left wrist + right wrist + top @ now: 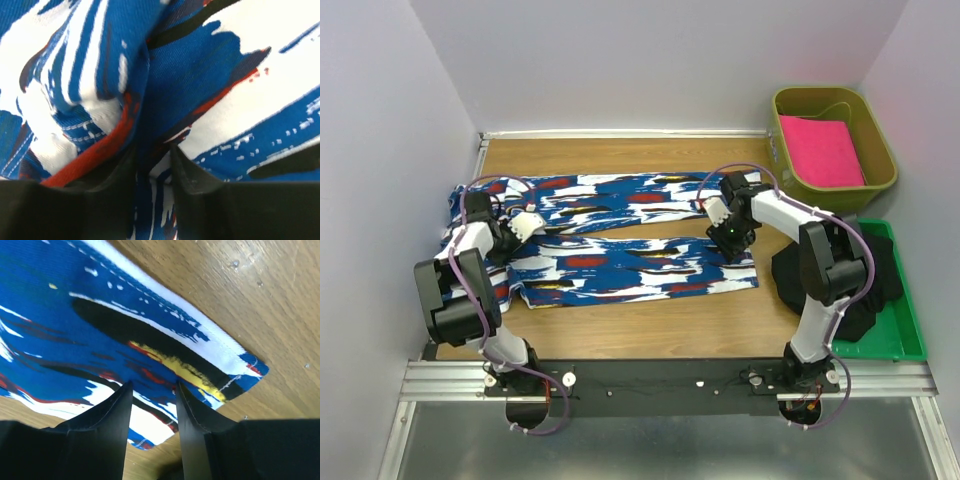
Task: Fold and stack the mixed laundry pile
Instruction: Fold the trousers at the center of the board.
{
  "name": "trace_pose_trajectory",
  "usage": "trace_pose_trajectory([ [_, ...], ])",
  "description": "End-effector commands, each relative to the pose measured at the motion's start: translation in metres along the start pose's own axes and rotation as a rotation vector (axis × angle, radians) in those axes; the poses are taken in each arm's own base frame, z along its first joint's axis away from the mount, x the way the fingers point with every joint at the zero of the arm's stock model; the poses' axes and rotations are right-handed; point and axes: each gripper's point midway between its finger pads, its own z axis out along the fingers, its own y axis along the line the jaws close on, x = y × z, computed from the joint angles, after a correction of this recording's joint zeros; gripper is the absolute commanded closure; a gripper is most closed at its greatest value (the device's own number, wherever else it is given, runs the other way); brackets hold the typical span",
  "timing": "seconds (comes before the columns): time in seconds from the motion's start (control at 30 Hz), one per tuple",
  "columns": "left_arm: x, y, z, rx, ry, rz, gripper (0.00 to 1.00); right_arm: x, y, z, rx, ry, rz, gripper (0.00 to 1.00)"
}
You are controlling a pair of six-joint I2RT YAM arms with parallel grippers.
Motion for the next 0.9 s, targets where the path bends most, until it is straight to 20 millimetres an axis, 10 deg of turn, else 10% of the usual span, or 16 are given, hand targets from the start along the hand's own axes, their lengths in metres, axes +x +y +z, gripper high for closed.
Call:
trace_pose_trajectory([
  [0.0, -0.012, -0.002, -0.042, 0.017, -0.093, 0.039, 0.5, 0.0, -0.002, -0.014, 0.04, -0.058, -0.024, 0.49],
  [0.33, -0.091, 0.086, -0.077, -0.078, -0.3, -0.039, 0.46, -0.058, -0.025, -0.038, 0.087, -0.18, -0.059, 0.48],
  [0.7, -0.161, 0.187, -0.028, -0.149, -0.383, -0.102, 0.38, -0.145, -0.097, -0.047, 0.229, -0.332, -0.014, 0.46],
  [0.87, -0.197, 0.184, 0.015, -0.094, -0.391, -0.049, 0.35, -0.182, -0.126, -0.031, 0.241, -0.36, -0.013, 0.46],
])
